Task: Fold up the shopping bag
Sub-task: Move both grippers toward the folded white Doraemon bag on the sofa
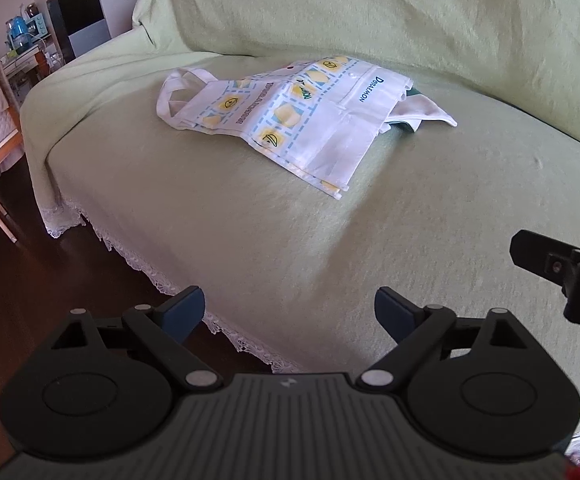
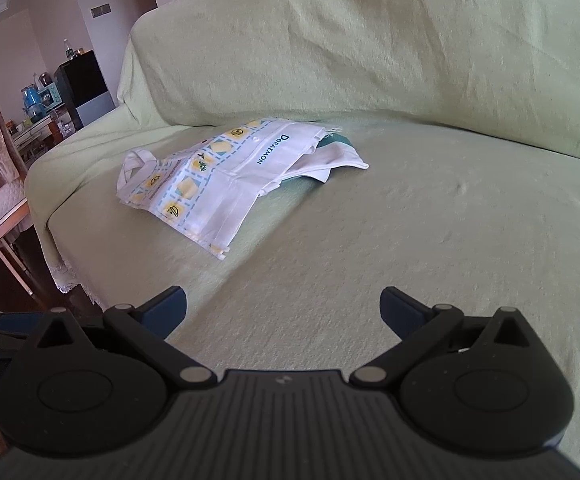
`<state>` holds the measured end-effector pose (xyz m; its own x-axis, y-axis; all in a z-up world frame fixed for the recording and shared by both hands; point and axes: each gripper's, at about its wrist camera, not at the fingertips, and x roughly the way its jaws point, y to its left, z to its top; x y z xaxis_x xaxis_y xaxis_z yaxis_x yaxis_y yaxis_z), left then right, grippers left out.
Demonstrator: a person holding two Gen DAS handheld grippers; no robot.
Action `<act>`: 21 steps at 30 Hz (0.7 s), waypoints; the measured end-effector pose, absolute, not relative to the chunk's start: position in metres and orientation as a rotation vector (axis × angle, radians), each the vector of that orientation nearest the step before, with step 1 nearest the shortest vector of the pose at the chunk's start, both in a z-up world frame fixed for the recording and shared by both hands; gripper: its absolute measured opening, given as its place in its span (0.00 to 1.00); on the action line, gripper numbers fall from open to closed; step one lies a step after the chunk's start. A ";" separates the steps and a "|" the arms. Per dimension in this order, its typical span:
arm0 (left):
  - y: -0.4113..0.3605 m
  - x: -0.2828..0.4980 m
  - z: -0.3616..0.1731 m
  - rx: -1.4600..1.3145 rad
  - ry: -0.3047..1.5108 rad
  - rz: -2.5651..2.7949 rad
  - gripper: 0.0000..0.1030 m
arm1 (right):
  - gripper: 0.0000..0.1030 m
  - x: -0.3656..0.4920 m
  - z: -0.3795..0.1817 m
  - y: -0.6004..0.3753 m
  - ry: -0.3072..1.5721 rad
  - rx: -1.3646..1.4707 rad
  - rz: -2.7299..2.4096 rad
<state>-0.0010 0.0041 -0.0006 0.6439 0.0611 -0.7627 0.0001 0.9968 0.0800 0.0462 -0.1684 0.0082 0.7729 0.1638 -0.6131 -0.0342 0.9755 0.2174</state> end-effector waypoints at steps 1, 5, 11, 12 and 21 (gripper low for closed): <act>0.006 -0.001 -0.001 0.073 0.870 0.034 0.92 | 0.99 0.047 0.008 -0.167 0.682 0.195 0.109; 0.012 -0.003 -0.002 0.066 0.866 0.031 0.93 | 0.99 0.053 0.010 -0.161 0.691 0.182 0.112; 0.015 0.006 -0.001 0.070 0.885 0.060 0.93 | 0.99 0.063 0.009 -0.151 0.703 0.163 0.119; 0.016 0.007 -0.001 0.069 0.886 0.063 0.93 | 0.99 0.066 0.008 -0.150 0.705 0.161 0.122; 0.025 0.013 -0.004 0.070 0.876 0.090 0.93 | 0.99 0.083 0.002 -0.144 0.712 0.144 0.128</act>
<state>0.0125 0.0252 -0.0044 0.6372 0.1074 -0.7632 -0.0497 0.9939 0.0984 0.0831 -0.1436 0.0024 0.7500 0.1662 -0.6403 -0.0679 0.9822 0.1754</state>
